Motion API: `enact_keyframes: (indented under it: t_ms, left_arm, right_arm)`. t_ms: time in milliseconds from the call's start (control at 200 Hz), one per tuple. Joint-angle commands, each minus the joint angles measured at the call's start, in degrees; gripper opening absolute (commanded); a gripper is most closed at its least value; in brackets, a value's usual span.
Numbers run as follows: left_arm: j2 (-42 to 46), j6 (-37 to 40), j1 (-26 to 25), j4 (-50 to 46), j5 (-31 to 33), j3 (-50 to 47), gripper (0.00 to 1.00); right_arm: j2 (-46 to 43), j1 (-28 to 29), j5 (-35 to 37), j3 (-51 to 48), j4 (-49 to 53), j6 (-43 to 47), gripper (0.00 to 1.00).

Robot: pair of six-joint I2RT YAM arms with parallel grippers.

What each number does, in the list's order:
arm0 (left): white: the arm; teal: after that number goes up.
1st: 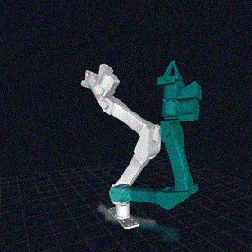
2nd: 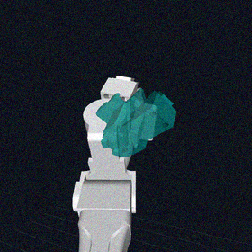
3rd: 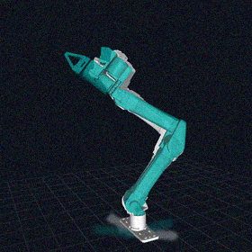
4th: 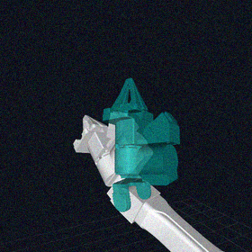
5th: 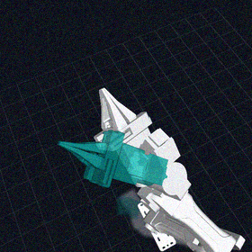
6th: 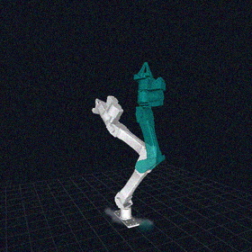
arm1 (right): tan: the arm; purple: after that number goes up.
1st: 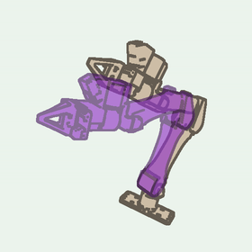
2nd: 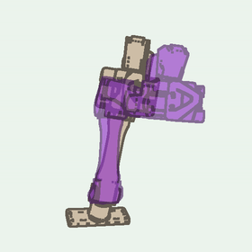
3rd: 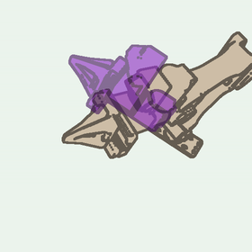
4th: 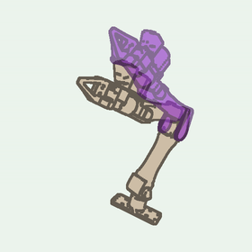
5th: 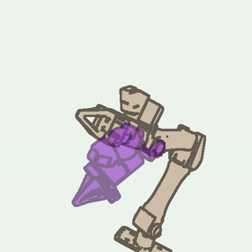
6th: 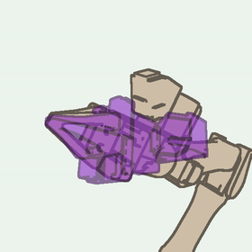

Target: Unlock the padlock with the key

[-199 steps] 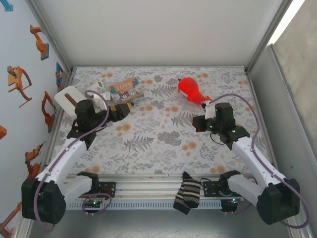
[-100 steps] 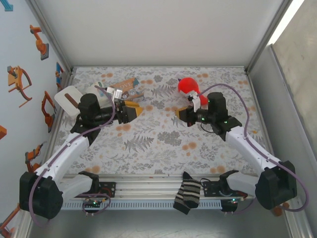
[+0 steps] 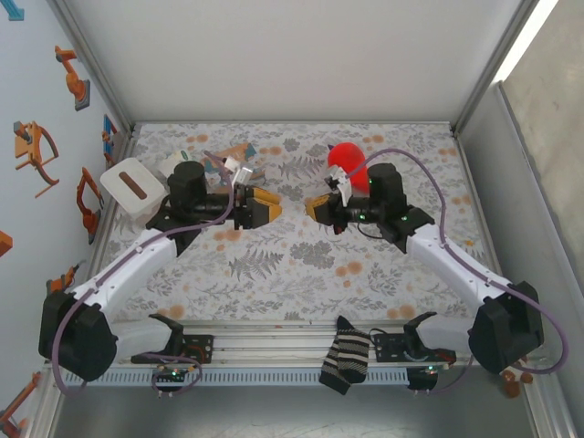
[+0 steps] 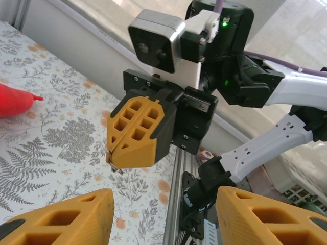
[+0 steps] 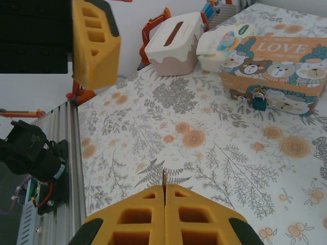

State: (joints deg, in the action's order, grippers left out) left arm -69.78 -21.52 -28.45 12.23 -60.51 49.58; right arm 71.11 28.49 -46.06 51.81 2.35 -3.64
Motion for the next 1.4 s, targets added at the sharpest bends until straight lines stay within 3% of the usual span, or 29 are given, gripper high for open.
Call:
enact_keyframes:
  t_ms: [0, 316, 862, 1398]
  left_arm:
    - [-1.9, 2.3, -0.8, 0.2, -1.8, 2.6, 0.53]
    - [-6.5, 2.4, -3.2, 0.8, -2.3, 4.6, 0.42]
    - [-8.1, 2.7, -3.9, 0.8, -1.6, 4.6, 0.37]
    - [-8.4, 2.8, -3.9, 1.0, -1.0, 4.6, 0.14]
  right_arm:
    - [0.0, 1.4, -0.9, 2.4, -0.4, 1.6, 0.00]
    - [0.4, 4.0, -0.8, 3.5, -1.1, 1.1, 0.00]
    - [1.6, 5.7, -1.3, 4.5, -2.7, -0.2, 0.00]
    - [1.9, 6.2, -1.4, 4.5, -2.6, -0.8, 0.00]
